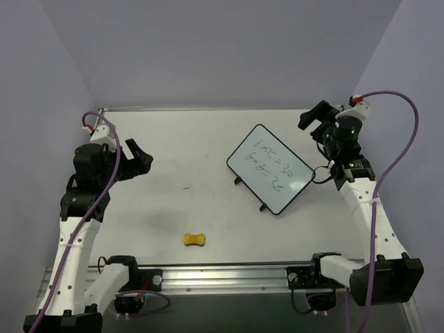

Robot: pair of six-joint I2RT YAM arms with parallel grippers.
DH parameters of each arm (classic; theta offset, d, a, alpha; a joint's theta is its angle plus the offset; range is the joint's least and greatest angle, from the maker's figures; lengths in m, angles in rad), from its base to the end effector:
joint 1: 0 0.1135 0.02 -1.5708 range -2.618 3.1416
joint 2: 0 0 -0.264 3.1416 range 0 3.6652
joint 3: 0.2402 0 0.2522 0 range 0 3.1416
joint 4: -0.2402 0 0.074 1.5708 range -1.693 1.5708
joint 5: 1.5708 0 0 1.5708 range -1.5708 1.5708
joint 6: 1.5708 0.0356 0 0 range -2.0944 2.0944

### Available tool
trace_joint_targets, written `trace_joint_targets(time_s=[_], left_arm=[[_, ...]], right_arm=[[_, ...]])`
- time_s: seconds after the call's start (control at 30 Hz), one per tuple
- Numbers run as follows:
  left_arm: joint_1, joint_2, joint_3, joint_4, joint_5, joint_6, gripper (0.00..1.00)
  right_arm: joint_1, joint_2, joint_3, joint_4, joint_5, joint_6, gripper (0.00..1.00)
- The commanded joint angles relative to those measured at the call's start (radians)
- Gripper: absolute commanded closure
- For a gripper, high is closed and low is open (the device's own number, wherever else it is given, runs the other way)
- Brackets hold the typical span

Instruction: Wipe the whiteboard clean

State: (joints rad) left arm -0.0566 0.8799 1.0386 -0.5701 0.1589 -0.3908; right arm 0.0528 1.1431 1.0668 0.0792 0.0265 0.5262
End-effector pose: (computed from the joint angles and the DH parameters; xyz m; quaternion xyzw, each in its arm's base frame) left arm 0.1836 -0.0160 0.3713 -0.0958 0.8296 -0.1859 0.5177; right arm 0.2686 0.0132 0.3952 0.1747 0.6841 0.1932 0.6813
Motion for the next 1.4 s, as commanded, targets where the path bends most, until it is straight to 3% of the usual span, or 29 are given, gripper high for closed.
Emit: trace_joint_targets(time_s=[0.0, 0.33, 0.5, 0.53, 0.73, 0.9, 1.03, 1.13, 1.17, 1.23, 1.27, 1.37], left_arm=[[0.005, -0.009, 0.011, 0.065, 0.018, -0.016, 0.06], [-0.022, 0.013, 0.009, 0.072, 0.027, -0.025, 0.06], [-0.041, 0.074, -0.026, -0.045, -0.068, -0.147, 0.02], [-0.061, 0.077, -0.043, -0.056, -0.094, -0.158, 0.07], [-0.360, 0.090, -0.113, -0.178, -0.294, -0.279, 0.14], [-0.670, 0.111, -0.141, -0.275, -0.450, -0.460, 0.15], [-0.840, 0.146, -0.156, -0.329, -0.542, -0.620, 0.15], [-0.955, 0.198, -0.160, -0.382, -0.613, -0.801, 0.15], [-0.991, 0.212, -0.154, -0.423, -0.636, -0.926, 0.14], [-1.102, 0.260, -0.121, -0.490, -0.728, -1.080, 0.11], [-1.126, 0.280, -0.103, -0.566, -0.749, -1.234, 0.02], [-1.161, 0.425, -0.019, -0.718, -0.748, -1.454, 0.06]], right_arm=[[-0.007, 0.032, 0.100, -0.030, -0.016, -0.063, 0.00], [-0.008, 0.167, 0.245, -0.151, -0.097, -0.135, 0.00], [-0.008, 0.181, 0.265, -0.191, -0.132, -0.132, 0.00], [-0.008, 0.176, 0.259, -0.182, -0.132, -0.126, 0.00], [-0.001, 0.159, 0.222, -0.148, -0.184, -0.098, 0.00], [0.036, 0.132, 0.197, -0.141, -0.181, -0.100, 0.00], [0.079, 0.121, 0.183, -0.148, -0.151, -0.111, 0.00], [0.104, 0.121, 0.174, -0.148, -0.142, -0.112, 0.00], [0.108, 0.122, 0.173, -0.150, -0.140, -0.112, 0.00], [0.124, 0.124, 0.171, -0.151, -0.140, -0.115, 0.00], [0.127, 0.125, 0.171, -0.154, -0.140, -0.115, 0.00], [0.137, 0.124, 0.177, -0.167, -0.139, -0.121, 0.00]])
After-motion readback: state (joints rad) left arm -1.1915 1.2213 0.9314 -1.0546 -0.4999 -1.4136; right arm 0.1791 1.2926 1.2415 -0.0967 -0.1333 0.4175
